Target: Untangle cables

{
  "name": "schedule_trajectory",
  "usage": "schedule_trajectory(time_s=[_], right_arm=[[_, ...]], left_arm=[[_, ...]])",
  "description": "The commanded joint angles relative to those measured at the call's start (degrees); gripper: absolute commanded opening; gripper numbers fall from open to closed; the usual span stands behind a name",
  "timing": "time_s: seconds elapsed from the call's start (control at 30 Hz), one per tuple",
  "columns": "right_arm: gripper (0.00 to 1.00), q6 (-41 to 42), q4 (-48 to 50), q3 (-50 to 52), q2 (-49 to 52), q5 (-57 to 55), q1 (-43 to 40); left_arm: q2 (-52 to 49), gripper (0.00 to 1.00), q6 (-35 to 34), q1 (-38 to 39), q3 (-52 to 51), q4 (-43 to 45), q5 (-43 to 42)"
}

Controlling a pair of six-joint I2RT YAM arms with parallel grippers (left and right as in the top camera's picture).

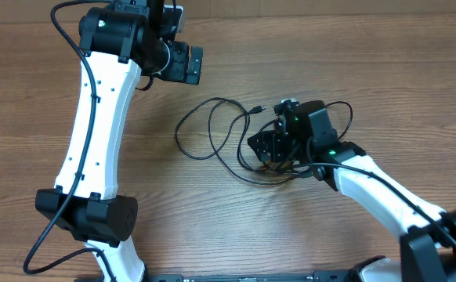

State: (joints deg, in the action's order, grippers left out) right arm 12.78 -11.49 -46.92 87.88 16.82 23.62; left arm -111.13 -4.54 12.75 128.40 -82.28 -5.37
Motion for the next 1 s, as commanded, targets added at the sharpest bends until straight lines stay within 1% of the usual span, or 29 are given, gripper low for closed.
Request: schedule_trajectory(time_s=[0.0,0.2,0.3,0.43,0.5,0.6,0.83,0.87,0.9,0.93,0.97], right_arm=[[0.91,-1.1,1.9,-0.4,2.9,-0.5,2.3],[0.93,-1.1,4.8,-0.4,7.4,-0.5,4.8],[0.93,-1.1,5.5,-0.4,8.4,-0.5,6.8],[0.93,-1.0,9.0,-0.4,11.8,-1.2,10.0],[0.91,-1.1,10.9,-0.4,13.6,-1.4,11.4],[0.80,-1.1,11.4,-0.4,14.4,-4.0,12.1],[0.67,-1.0,11.5,-0.4,14.4,-5.6,12.1],[0.60,-1.0,11.5,-0.4,14.4,-6.1,12.1],[0.51,-0.9,11.5,-0.4,14.4,-6.9,12.1],[0.40,-0.9,11.5,-0.4,14.4,-7.3,12.1],[0.32,-0.9,11.5,-0.4,14.4,-7.5,12.0]], left_arm=[[1.4,1.00,-0.8,0.0,0.8,0.1,-0.6],[1.4,1.00,-0.8,0.1,0.8,0.1,-0.6],[1.4,1.00,-0.8,0.1,0.8,0.1,-0.6],[1.4,1.00,-0.8,0.0,0.8,0.1,-0.6],[1.4,1.00,-0.8,0.0,0.8,0.1,-0.6],[1.4,1.00,-0.8,0.0,0.8,0.1,-0.6],[1.4,1.00,-0.8,0.0,0.8,0.1,-0.6],[1.4,1.00,-0.8,0.0,0.8,0.1,-0.6],[1.4,1.00,-0.8,0.0,0.8,0.1,-0.6],[1.4,1.00,-0.8,0.0,0.8,0.1,-0.6],[1.4,1.00,-0.8,0.0,0.8,0.1,-0.6]])
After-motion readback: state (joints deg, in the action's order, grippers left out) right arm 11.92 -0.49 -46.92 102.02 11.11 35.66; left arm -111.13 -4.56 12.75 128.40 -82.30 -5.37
